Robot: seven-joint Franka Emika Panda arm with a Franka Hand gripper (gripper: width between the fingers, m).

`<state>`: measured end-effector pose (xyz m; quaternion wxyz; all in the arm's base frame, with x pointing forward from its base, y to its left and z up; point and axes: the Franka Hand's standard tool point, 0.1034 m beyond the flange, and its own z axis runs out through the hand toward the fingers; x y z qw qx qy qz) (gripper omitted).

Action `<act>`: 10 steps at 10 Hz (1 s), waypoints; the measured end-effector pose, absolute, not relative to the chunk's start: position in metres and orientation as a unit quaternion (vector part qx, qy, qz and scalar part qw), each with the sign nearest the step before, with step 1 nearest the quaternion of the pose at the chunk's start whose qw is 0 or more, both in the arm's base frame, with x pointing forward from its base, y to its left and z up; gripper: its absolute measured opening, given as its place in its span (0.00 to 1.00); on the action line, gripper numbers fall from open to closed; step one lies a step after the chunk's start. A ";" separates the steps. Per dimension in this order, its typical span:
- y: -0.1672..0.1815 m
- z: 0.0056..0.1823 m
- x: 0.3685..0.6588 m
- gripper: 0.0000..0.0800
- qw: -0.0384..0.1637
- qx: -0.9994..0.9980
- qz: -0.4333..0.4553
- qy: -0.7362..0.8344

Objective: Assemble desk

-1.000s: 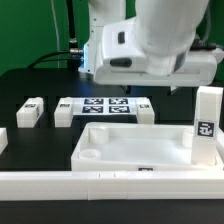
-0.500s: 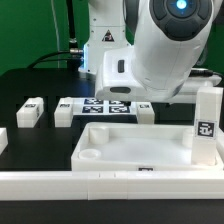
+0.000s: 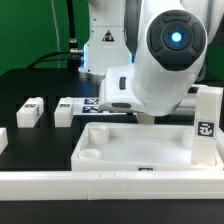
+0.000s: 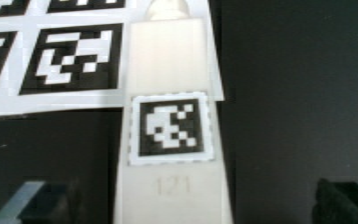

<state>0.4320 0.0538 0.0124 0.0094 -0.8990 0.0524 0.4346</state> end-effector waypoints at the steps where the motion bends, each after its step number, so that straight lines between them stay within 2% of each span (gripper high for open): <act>1: 0.054 0.012 0.432 0.66 0.009 -0.899 0.434 0.053; 2: 0.053 0.012 0.432 0.66 0.009 -0.899 0.434 0.053; 3: 0.053 0.011 0.432 0.48 0.009 -0.899 0.434 0.053; 4: 0.053 0.011 0.432 0.36 0.009 -0.899 0.434 0.053; 8: 0.053 0.011 0.432 0.36 0.010 -0.899 0.434 0.053; 9: 0.050 0.023 0.430 0.36 0.015 -0.889 0.454 0.050; 10: 0.039 0.054 0.443 0.36 0.027 -0.878 0.474 0.053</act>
Offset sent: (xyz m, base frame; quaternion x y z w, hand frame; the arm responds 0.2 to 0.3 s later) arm 0.0000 0.0000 0.0000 0.0000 0.0000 0.0000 1.0000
